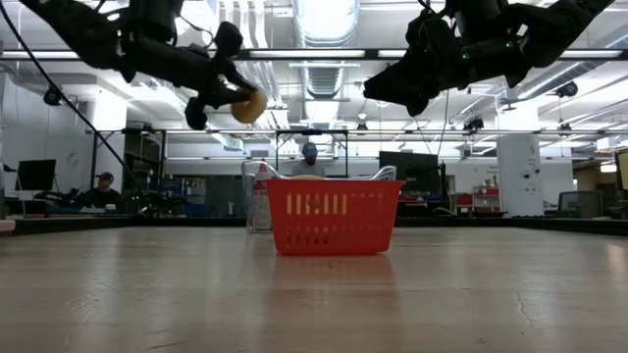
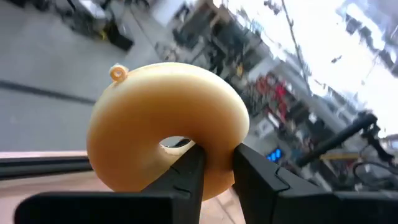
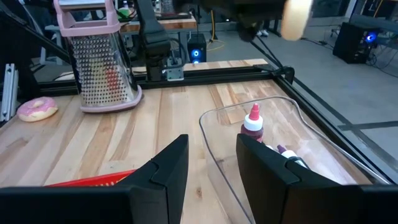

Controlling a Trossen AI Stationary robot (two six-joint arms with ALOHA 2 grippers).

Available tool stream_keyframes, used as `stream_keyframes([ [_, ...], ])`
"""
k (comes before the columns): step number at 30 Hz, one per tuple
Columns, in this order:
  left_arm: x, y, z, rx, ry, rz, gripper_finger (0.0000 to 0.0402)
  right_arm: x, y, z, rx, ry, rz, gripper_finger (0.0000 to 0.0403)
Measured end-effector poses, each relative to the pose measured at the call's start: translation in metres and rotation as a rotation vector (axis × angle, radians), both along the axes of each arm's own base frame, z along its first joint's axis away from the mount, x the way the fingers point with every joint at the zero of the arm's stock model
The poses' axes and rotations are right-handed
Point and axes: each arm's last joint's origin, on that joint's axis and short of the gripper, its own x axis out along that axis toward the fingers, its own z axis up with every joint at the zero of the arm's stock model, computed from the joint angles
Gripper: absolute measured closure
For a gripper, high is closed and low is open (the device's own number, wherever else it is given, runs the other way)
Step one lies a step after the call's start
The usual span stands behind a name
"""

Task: Pick & Place Food Item
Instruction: Put the black donut into the red bin

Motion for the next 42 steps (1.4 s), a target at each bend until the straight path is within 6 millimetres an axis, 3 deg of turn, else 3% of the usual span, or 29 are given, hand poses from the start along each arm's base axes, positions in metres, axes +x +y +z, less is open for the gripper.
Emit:
stream_keyframes([
  [11, 0.02, -0.076, -0.004, 0.035, -0.047, 0.09, 0.0319, 0.0, 0.0, 0.0, 0.0, 0.0, 0.0, 0.0273],
  [22, 0.033, -0.095, -0.005, -0.009, -0.065, -0.078, 0.0319, 0.0, 0.0, 0.0, 0.0, 0.0, 0.0, 0.0273],
  [30, 0.077, -0.115, -0.008, -0.02, -0.02, -0.107, 0.0319, 0.0, 0.0, 0.0, 0.0, 0.0, 0.0, 0.0273],
  [36, 0.109, -0.163, -0.021, 0.006, 0.03, -0.012, 0.0319, 0.0, 0.0, 0.0, 0.0, 0.0, 0.0, 0.0273],
  [42, 0.13, -0.204, -0.006, 0.165, 0.117, -0.011, 0.0319, 0.0, 0.0, 0.0, 0.0, 0.0, 0.001, 0.0273],
])
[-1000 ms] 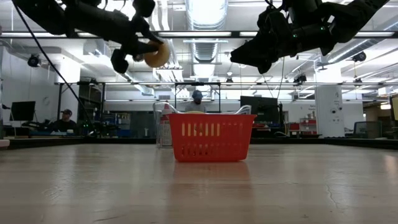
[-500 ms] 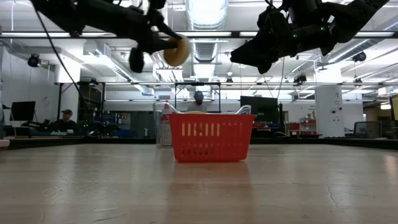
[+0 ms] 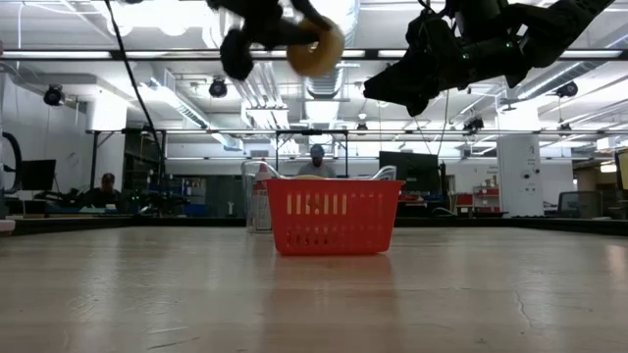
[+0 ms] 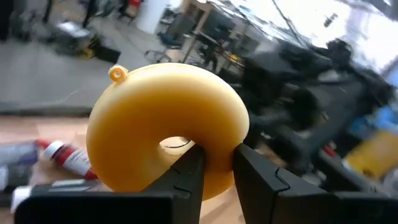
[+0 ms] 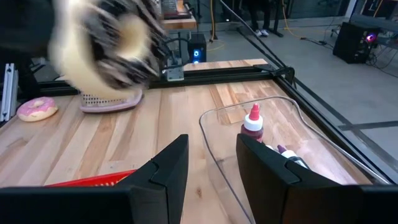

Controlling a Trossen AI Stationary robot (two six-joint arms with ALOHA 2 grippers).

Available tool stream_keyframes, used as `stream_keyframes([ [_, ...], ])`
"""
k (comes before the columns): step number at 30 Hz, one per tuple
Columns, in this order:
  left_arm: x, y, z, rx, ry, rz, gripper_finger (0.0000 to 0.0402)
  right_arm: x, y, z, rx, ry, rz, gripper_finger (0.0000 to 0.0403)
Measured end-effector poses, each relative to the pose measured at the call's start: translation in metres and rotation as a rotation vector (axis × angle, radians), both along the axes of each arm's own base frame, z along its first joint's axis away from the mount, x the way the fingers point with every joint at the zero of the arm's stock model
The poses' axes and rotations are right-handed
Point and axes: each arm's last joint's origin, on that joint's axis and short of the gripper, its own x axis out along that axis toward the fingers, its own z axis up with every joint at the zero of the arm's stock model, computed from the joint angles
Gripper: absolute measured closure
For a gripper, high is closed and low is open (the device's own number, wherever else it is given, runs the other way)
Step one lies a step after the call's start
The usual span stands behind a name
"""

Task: Pick & Place Food Item
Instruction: Put the black donut into the red bin

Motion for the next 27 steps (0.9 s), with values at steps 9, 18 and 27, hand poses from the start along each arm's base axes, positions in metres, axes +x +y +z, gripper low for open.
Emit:
stream_keyframes([
  [9, -0.004, -0.031, 0.027, -0.132, 0.122, -0.076, 0.0319, 0.0, 0.0, 0.0, 0.0, 0.0, 0.0, 0.0273],
  [18, -0.003, -0.035, 0.024, -0.34, 0.251, -0.011, 0.0319, 0.0, 0.0, 0.0, 0.0, 0.001, 0.0, 0.0273],
  [27, 0.007, -0.033, 0.016, -0.39, 0.29, -0.049, 0.0319, 0.0, 0.0, -0.001, 0.002, 0.008, 0.0, 0.0273],
])
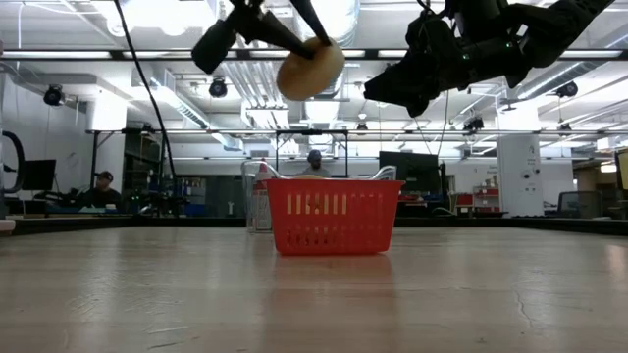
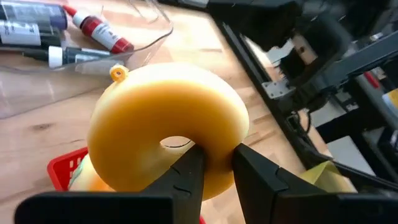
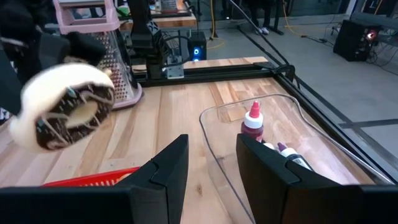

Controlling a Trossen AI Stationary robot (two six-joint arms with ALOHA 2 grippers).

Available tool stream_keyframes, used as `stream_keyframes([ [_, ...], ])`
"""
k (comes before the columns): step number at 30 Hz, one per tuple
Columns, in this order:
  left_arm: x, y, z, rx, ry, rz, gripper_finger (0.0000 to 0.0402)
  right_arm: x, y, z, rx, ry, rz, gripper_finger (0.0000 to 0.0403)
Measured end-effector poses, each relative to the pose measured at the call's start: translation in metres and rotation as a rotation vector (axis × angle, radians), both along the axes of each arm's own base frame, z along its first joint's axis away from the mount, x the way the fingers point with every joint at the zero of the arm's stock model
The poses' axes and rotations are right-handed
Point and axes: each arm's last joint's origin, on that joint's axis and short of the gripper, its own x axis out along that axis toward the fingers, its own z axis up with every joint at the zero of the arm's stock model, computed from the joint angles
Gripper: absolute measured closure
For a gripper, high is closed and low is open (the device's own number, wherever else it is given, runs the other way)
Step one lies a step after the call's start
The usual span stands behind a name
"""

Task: Pick & Place Food Item
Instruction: Put the black donut into the red bin

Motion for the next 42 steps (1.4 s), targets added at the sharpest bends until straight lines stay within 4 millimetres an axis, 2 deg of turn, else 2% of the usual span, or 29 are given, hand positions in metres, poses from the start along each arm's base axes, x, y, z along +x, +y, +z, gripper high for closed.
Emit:
stream_keyframes([
  [8, 0.013, 0.012, -0.018, -0.069, 0.076, -0.025, 0.0319, 0.0, 0.0, 0.0, 0.0, 0.001, 0.0, 0.0273],
  [17, 0.019, 0.021, -0.049, -0.209, 0.192, 0.008, 0.0319, 0.0, 0.0, -0.001, 0.002, 0.006, 0.0, 0.0273],
  [31, 0.031, 0.026, -0.078, -0.29, 0.277, 0.021, 0.0319, 0.0, 0.0, -0.002, 0.005, 0.016, -0.001, 0.0273],
  [42, 0.04, 0.025, -0.084, -0.285, 0.288, 0.018, 0.0319, -0.001, 0.0, -0.004, 0.011, 0.036, 0.0, 0.0273],
])
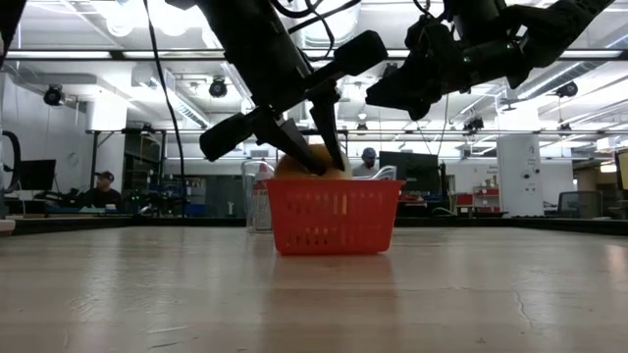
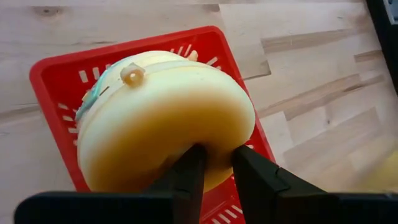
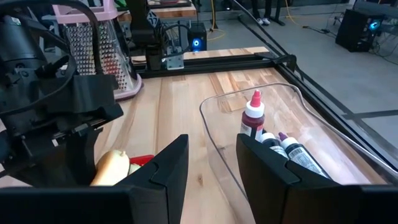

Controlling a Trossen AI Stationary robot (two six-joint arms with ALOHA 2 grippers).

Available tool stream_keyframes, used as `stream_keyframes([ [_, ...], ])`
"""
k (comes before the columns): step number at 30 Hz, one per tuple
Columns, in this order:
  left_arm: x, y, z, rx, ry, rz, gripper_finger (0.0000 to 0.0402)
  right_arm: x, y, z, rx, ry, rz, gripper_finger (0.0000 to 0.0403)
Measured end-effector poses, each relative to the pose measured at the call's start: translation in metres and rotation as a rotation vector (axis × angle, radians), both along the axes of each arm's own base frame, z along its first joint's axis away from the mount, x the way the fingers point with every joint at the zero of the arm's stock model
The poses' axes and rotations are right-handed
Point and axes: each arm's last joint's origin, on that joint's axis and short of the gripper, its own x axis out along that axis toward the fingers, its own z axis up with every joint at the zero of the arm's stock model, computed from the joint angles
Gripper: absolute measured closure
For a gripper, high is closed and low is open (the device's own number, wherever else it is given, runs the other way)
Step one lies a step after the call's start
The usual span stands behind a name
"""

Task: Pick & Place Food Item
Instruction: Put the black donut into the red bin

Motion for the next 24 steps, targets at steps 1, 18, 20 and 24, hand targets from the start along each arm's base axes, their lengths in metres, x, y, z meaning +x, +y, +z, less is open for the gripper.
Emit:
stream_keyframes([
  [1, 0.0001, 0.0, 0.0, 0.0, -0.001, 0.0, 0.0319, 0.0, 0.0, 0.0, 0.0, 0.0, 0.0, 0.0273],
  [18, -0.0016, 0.0, -0.0034, -0.007, 0.018, -0.013, 0.0315, 0.0, 0.0, 0.0, 0.0, 0.0, 0.0, 0.0273],
  [20, -0.0017, -0.0005, -0.0036, -0.022, 0.022, -0.021, 0.0308, 0.0, 0.0001, 0.0, 0.0, 0.0, 0.001, 0.0273],
  [24, -0.0005, -0.0022, -0.0014, -0.039, 0.018, -0.031, 0.0293, 0.0, 0.0001, 0.0, 0.0, 0.0, 0.0, 0.0273],
])
